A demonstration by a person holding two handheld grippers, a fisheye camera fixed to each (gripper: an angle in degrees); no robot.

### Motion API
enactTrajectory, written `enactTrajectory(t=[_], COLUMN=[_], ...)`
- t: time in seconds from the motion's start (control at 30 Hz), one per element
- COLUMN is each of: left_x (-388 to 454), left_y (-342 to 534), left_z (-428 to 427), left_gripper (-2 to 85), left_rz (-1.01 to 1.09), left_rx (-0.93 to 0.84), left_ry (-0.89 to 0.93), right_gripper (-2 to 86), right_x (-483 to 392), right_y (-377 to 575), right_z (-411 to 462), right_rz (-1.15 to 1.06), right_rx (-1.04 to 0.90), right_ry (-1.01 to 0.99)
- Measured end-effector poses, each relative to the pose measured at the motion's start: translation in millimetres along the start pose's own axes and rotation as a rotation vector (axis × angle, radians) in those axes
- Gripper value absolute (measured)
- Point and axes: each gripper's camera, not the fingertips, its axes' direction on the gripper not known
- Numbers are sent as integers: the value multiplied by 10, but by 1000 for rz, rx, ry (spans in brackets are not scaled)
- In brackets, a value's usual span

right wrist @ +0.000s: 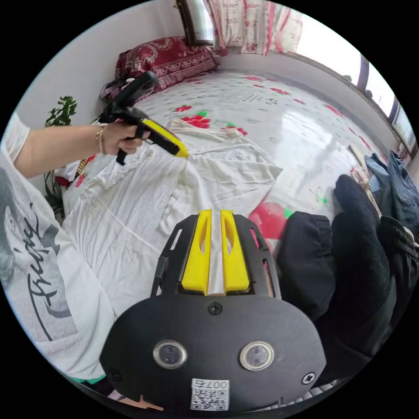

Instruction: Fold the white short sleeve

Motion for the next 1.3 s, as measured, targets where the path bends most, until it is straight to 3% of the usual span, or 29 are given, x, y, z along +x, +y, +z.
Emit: enactTrajectory(t=[0.23, 0.3, 0.47, 0.67, 0.77, 1.1, 1.3], left_x=[180, 234, 363, 736, 897, 1424, 1728], left_y=[-32, -77, -62, 549, 1015, 2665, 3203], left_z=[-6, 64, 112, -279, -463, -1058, -946], left_gripper=[63, 64, 61, 61, 61, 75, 115], left_rz=[-64, -69, -93, -164, -258, -621, -708], left_rx=[66, 36, 7, 51, 29, -17, -63], left_ry=[22, 1, -81, -175, -208, -318, -287], right_gripper=[13, 9, 5, 10, 17, 75, 89], right_x=[693, 769, 977, 427, 93, 236, 233], right_y=[-833, -975, -965, -469, -147, 989, 1387], right_z=[486, 792, 636, -39, -11, -741, -811], right_rz=[99, 68, 115, -68, -105, 228, 220], right_rx=[-16, -125, -73, 14, -92, -199, -301], right_ry=[23, 58, 80, -17, -28, -130, -108])
